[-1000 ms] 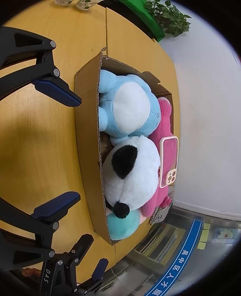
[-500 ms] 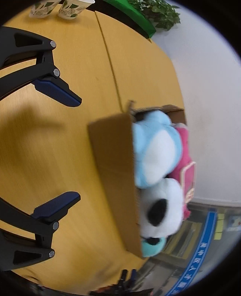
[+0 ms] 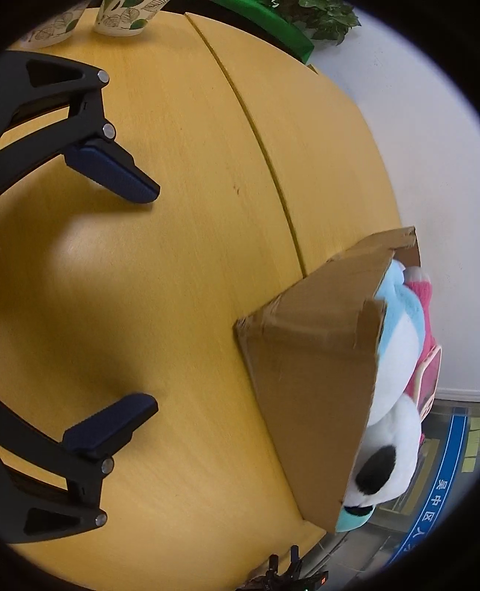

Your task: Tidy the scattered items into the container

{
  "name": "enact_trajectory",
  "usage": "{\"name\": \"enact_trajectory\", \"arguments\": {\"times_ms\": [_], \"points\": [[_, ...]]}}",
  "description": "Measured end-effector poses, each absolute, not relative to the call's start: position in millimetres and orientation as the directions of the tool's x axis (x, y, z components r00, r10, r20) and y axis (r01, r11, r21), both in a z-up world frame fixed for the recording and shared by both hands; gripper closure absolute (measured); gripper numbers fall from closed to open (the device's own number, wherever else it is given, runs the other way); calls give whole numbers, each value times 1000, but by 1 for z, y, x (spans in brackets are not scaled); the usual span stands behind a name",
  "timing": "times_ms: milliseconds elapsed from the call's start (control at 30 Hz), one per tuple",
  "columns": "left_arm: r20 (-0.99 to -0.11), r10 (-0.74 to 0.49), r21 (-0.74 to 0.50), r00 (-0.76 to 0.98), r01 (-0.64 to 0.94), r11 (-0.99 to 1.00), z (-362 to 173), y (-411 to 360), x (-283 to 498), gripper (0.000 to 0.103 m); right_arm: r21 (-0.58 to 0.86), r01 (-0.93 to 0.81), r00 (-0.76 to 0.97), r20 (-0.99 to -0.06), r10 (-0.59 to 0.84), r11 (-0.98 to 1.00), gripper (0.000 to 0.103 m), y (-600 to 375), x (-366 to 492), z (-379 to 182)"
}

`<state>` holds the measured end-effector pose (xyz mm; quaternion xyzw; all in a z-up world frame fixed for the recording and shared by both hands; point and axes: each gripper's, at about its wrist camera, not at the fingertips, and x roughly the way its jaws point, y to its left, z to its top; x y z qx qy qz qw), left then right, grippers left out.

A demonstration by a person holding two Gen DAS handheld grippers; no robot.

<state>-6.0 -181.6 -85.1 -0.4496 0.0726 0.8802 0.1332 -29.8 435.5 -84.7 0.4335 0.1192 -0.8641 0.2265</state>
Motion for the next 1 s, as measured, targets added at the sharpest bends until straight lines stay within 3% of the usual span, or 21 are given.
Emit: {"name": "enact_trajectory", "arguments": {"times_ms": [333,1000], "points": [[-811,179,4,-556,-312,-950,-86,-189,-29,0,-14,583,-493,-801,-340,-812,0,422,-37,-86],[-811,173,5,-558,-303,-953,-85,-170,-46,0,-19,598,-488,-802,-344,-801,0,417,-48,-88]]}}
